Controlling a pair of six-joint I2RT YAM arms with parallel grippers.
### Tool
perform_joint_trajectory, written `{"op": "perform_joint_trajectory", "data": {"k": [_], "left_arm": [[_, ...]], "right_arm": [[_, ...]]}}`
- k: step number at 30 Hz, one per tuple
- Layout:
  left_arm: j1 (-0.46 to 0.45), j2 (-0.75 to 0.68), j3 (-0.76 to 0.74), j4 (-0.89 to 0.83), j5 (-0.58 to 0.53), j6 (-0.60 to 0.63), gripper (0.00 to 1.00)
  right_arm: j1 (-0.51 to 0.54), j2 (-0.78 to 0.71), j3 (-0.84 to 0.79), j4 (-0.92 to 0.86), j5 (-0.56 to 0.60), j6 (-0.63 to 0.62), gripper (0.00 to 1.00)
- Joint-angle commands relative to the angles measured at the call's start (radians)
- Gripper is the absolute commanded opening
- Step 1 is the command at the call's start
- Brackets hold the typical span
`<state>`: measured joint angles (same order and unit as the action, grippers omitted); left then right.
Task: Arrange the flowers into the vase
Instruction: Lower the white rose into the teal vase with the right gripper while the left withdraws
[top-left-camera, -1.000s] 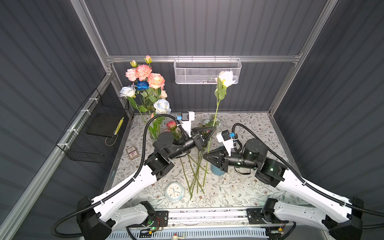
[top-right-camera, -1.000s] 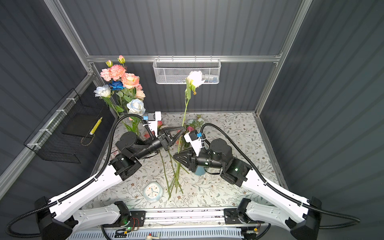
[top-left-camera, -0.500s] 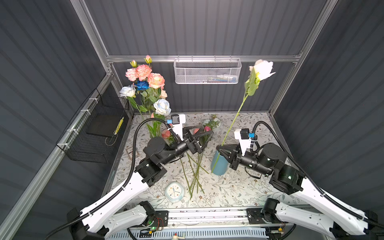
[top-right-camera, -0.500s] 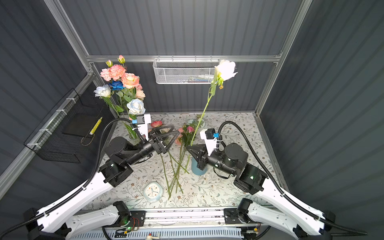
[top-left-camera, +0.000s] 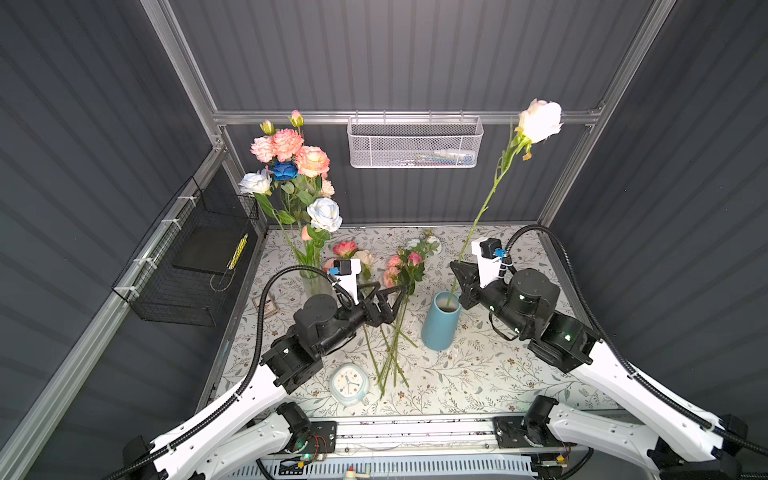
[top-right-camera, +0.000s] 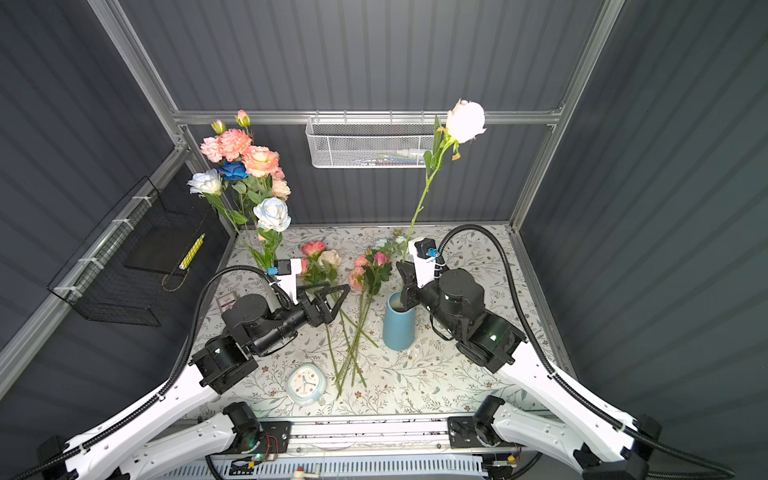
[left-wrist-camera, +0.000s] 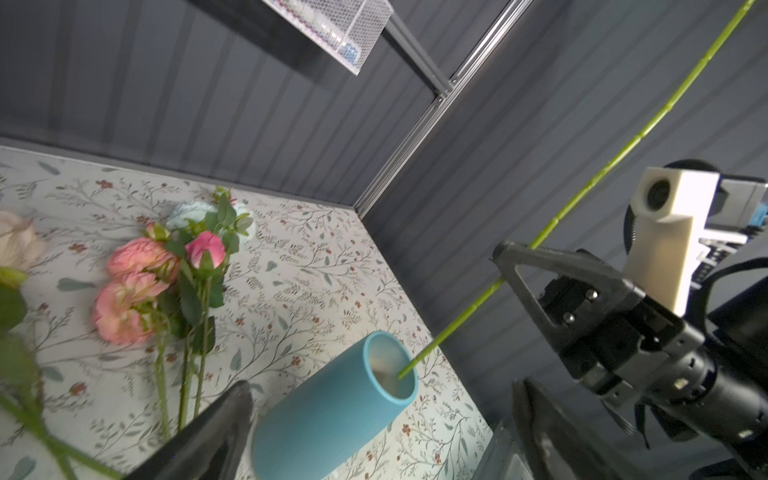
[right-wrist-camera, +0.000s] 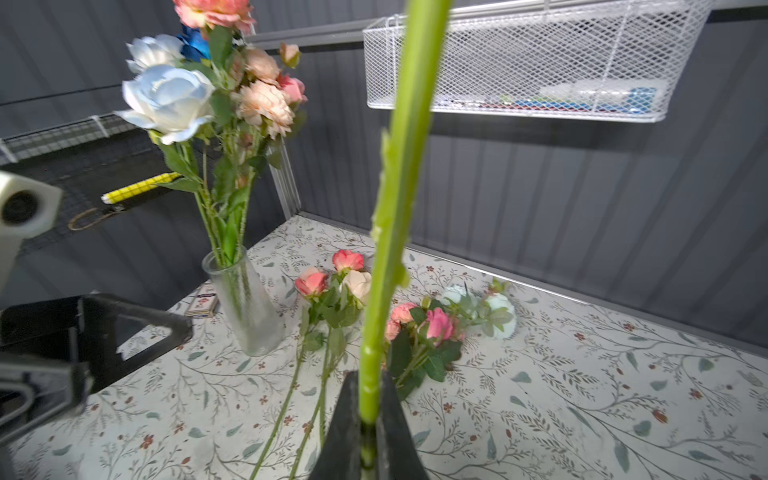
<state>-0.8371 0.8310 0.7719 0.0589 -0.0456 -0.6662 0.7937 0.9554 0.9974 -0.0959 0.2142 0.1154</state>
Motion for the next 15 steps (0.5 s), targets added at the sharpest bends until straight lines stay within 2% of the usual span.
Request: {"op": "perform_joint_trajectory", "data": {"k": [1,4,8,15], "left_arm": [[-0.004,-0.044,-0.016,-0.039,-0.034,-0.014,1.00],[-0.005,-0.055,-0.031,-0.068,-0.052,-0.020,1.00],[-0.005,-0.061,-0.040,-0.104,-0.076,-0.021,1.00],[-0.005,-0.017,-0.006,-0.191,-0.086,-0.015,1.00]], "right_arm": [[-0.010,0.018,-0.052,0.057,0.002,0.002,0.00],[-0.009,0.021,-0.123,0.085,-0.006,0.050,0.02],[-0.008,0.001,-0.211,0.102,-0.008,0.114,0.13],[0.025,-0.079,-0.268,0.059,0.000,0.180,0.48]]}}
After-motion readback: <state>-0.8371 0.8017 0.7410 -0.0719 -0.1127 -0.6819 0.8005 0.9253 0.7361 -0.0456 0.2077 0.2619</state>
